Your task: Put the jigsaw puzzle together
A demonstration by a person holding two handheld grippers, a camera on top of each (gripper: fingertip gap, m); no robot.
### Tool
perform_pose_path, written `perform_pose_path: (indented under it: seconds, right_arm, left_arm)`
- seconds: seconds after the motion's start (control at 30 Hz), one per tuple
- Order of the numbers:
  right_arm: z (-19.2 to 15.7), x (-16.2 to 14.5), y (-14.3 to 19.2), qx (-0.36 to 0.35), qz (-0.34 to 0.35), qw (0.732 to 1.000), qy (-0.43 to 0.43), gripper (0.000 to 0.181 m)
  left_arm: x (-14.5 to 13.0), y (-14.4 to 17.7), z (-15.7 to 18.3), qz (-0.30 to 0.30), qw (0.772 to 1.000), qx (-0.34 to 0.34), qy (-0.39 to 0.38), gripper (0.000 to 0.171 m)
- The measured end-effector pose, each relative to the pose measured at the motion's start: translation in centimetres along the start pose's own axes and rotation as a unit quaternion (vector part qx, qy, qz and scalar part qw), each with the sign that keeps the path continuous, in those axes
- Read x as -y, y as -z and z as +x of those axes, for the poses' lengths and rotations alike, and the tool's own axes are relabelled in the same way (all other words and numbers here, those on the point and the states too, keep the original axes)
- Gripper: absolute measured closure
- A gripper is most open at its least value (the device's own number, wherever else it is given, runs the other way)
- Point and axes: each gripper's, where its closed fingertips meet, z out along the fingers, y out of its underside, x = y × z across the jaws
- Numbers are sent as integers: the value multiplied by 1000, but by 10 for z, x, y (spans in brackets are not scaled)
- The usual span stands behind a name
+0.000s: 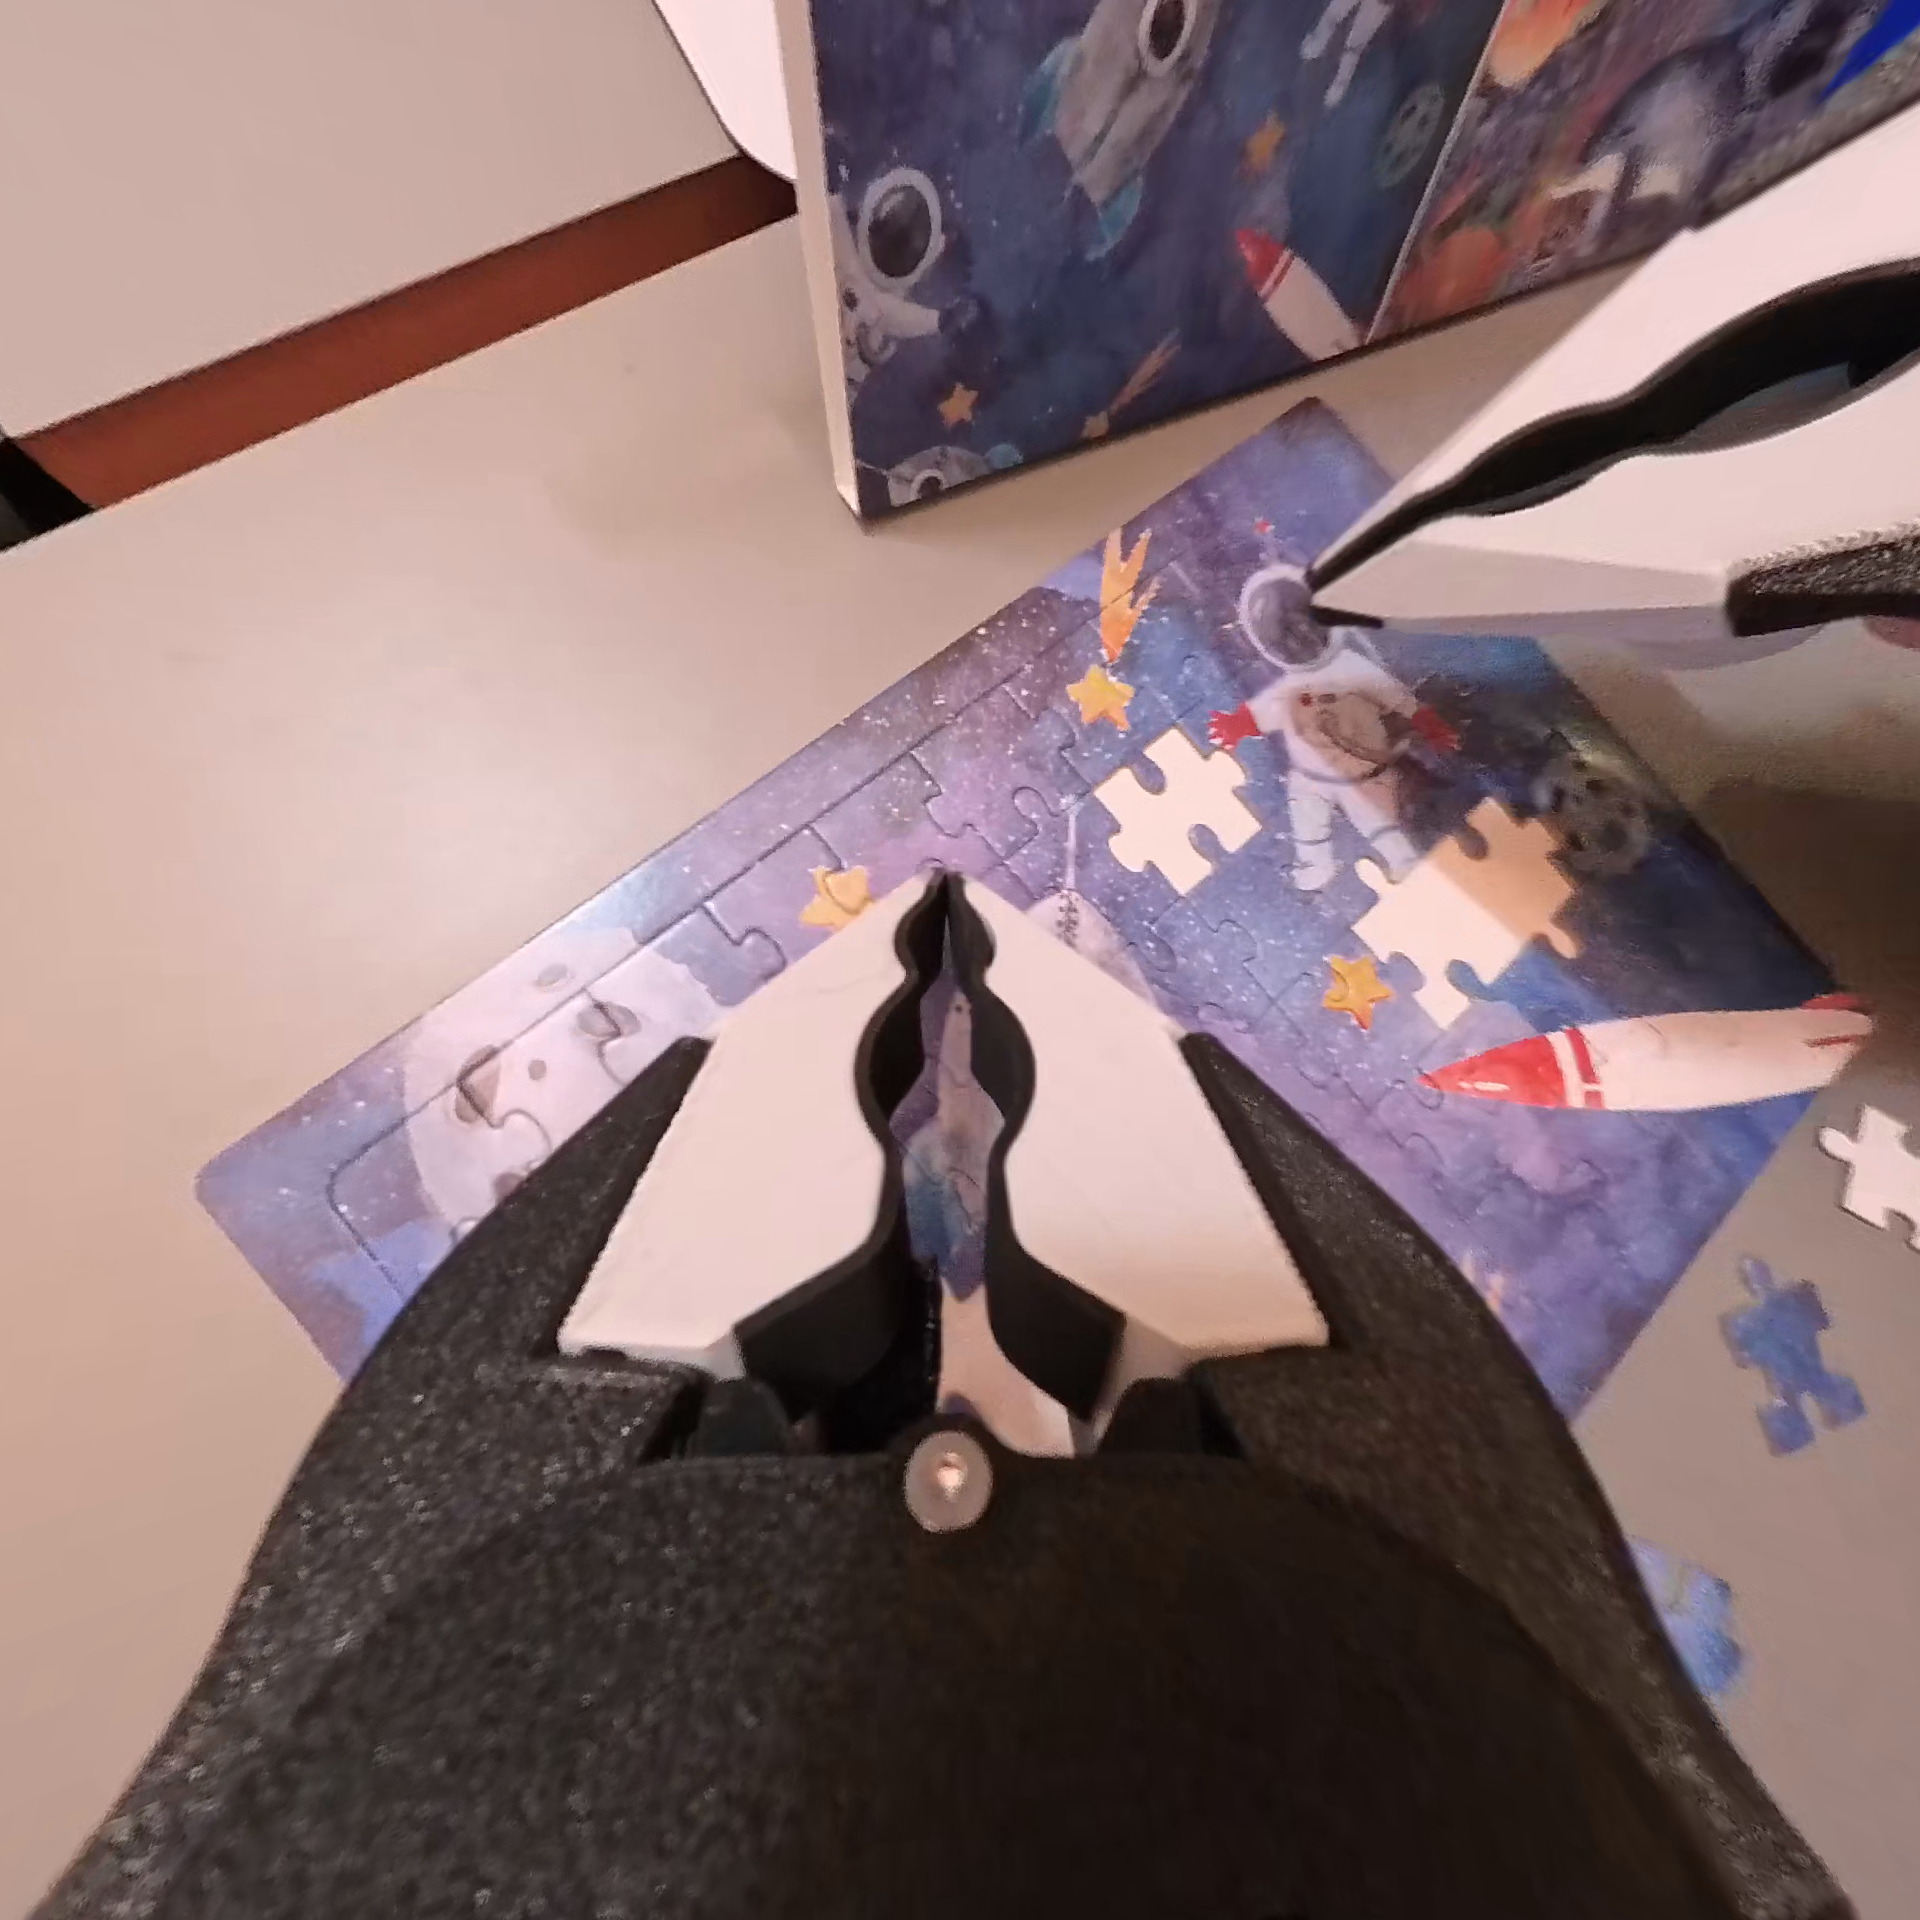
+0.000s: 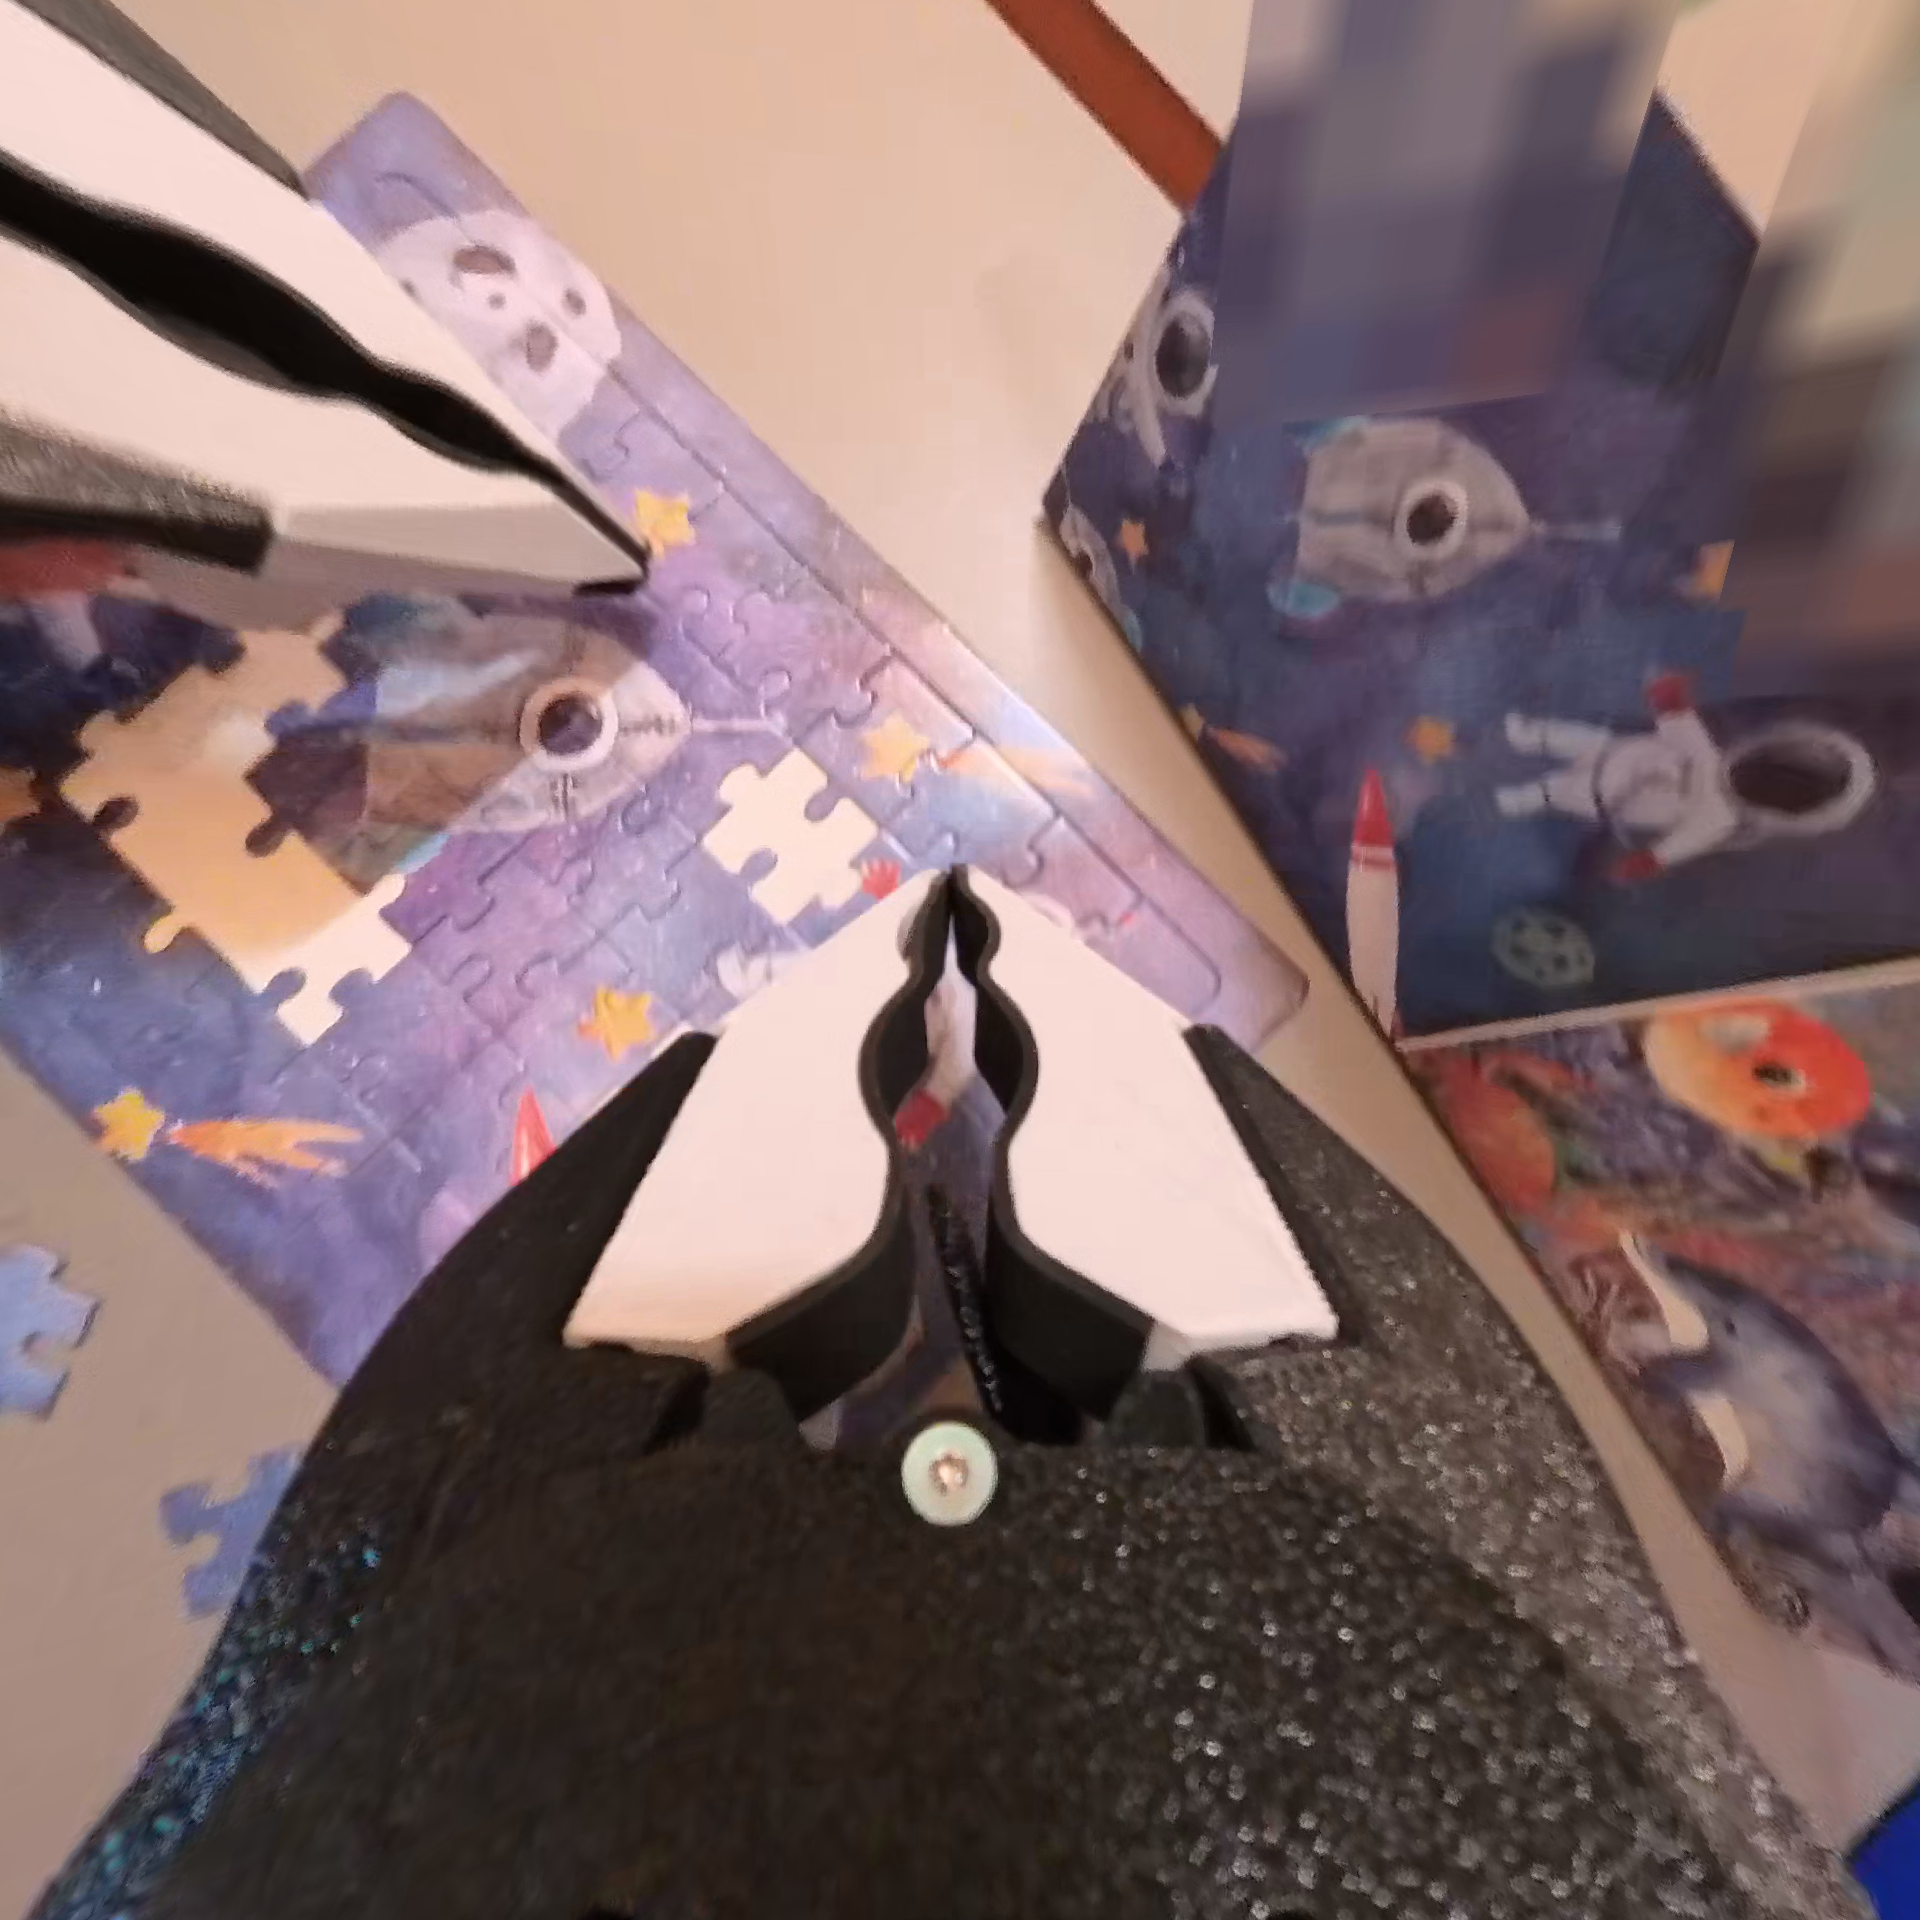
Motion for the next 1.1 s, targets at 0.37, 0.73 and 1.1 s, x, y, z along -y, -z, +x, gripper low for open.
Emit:
perform_pose_path:
  seconds: [0.37,0.73,1.1]
  right_arm:
    - [-91,-139,100,71,17,997,-3,151]
    - [-108,-158,85,21,28,999,2,136]
    - [-112,-159,95,76,48,995,-42,154]
  left_arm:
    - [8,90,24,79,995,29,-61,166]
    - [-106,183,99,98,992,48,-58,159]
    - [-131,189,136,105,992,-28,-64,157]
